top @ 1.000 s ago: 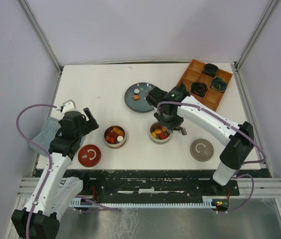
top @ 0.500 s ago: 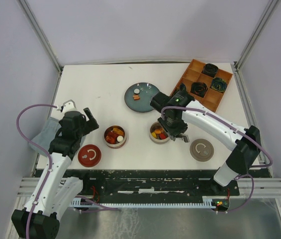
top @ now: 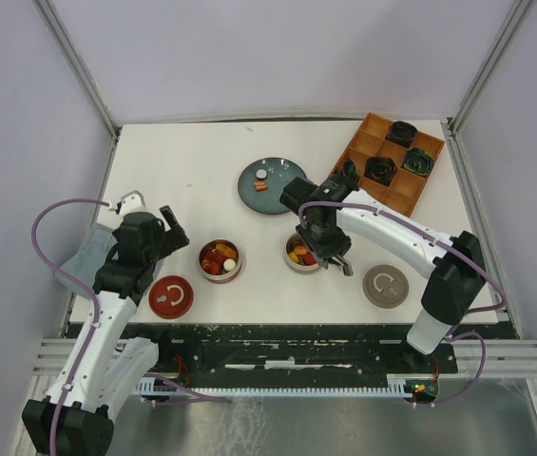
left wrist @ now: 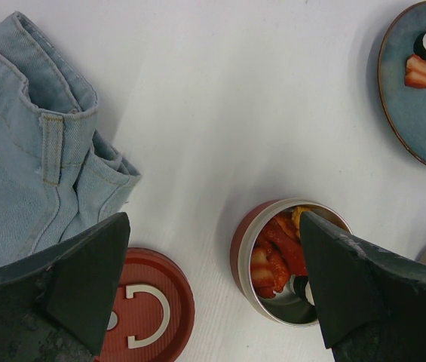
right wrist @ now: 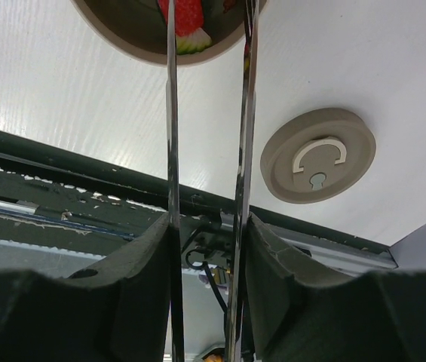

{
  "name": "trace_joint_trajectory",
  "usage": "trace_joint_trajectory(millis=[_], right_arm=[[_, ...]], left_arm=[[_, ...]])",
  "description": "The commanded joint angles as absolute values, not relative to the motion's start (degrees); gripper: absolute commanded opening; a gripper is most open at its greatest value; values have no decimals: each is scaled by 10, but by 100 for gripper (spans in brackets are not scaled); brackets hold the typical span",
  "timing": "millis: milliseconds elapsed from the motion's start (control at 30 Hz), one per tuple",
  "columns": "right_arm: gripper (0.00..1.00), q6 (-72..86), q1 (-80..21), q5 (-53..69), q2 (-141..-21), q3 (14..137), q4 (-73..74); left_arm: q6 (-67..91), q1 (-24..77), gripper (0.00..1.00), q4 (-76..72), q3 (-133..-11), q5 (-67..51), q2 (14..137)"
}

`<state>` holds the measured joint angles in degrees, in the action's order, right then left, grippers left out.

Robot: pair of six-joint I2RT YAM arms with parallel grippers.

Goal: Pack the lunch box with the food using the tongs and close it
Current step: Place the fake food in the packing box.

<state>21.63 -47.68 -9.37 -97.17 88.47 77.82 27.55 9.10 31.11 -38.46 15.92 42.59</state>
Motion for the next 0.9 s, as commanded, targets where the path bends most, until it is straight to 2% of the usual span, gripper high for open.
trace_joint_trajectory(millis=[0,400,667,867], right_arm=[[46,218,-483,-83,-962,899,744],[44,217,-483,-21,-917,907,728],[45,233,-483,-131,-917,915,735],[45,233,-483,-149,-949,915,728]], left_arm=[[258,89,99,282,-386,154,422],[258,89,99,283,-386,154,423],[258,89,99,284,-386,155,423],[258,89,99,283,-386,154,423]])
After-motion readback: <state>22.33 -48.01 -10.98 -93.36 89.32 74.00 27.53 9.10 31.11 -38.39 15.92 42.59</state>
